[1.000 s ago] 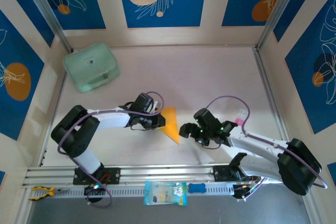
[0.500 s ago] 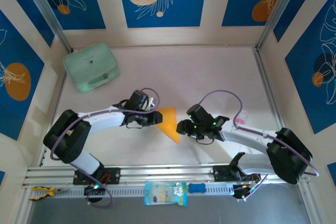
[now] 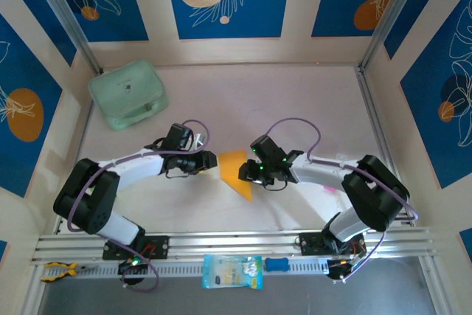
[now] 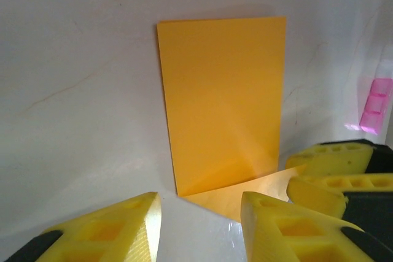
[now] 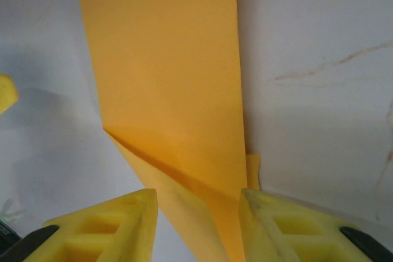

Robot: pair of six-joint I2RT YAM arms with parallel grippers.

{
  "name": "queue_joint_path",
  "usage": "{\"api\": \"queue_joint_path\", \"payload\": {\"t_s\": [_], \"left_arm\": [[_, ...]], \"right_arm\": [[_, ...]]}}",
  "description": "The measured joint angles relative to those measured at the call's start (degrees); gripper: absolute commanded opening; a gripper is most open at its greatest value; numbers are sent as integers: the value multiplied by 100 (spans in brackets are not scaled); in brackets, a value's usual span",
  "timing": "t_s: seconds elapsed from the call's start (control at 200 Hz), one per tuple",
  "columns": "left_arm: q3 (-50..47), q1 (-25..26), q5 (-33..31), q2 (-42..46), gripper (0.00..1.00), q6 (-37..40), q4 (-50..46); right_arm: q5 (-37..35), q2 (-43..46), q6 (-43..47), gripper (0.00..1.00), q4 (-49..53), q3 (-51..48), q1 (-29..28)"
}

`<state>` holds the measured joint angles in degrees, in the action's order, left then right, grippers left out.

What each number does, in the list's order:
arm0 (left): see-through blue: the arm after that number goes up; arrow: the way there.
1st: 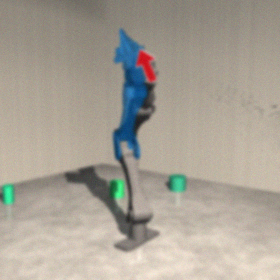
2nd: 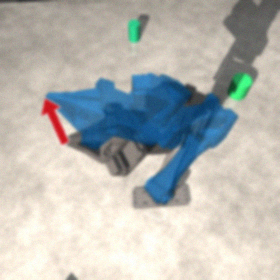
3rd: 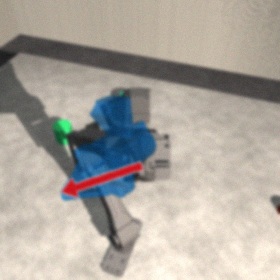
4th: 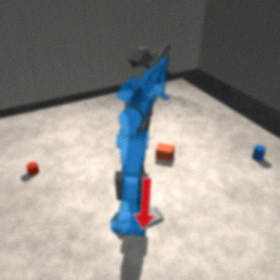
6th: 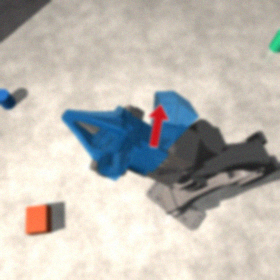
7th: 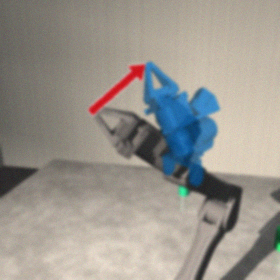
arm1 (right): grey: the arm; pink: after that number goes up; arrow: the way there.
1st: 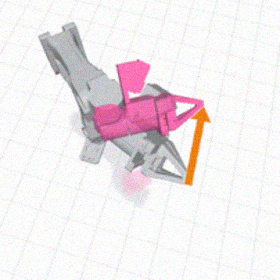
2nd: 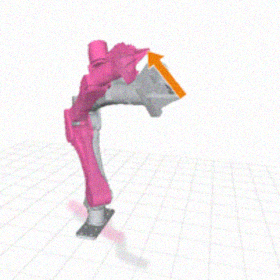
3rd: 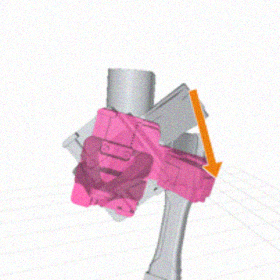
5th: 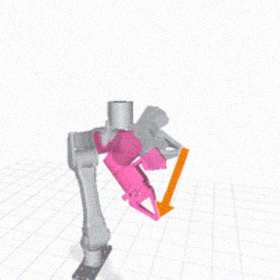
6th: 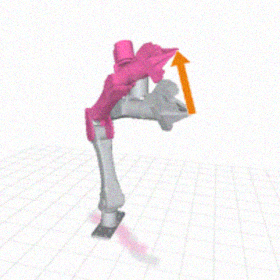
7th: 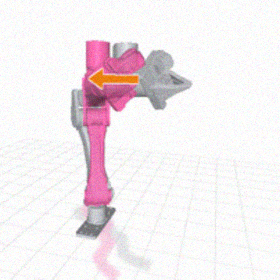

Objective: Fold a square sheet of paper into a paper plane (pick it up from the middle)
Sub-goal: Fourth fold the wing at the center of the table.

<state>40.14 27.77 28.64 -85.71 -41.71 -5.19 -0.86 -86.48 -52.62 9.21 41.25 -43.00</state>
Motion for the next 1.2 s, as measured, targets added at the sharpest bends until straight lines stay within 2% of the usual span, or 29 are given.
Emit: {"api": "queue_joint_path", "payload": {"t_s": [0.215, 0.335, 0.955, 1.2], "left_arm": [[-39, -55, 227, -9, 40, -66, 4], [-39, -76, 308, -68, 40, -111, 4], [199, -120, 745, -485, 44, -131, 20], [203, -153, 872, -595, 50, -140, 42]], "right_arm": [[208, -177, 232, 23, -79, 114, 118], [310, -184, 289, 20, -90, 114, 153], [1043, 74, 374, 14, -817, -354, 542], [1294, 216, 378, 14, -1049, -538, 695]]}}
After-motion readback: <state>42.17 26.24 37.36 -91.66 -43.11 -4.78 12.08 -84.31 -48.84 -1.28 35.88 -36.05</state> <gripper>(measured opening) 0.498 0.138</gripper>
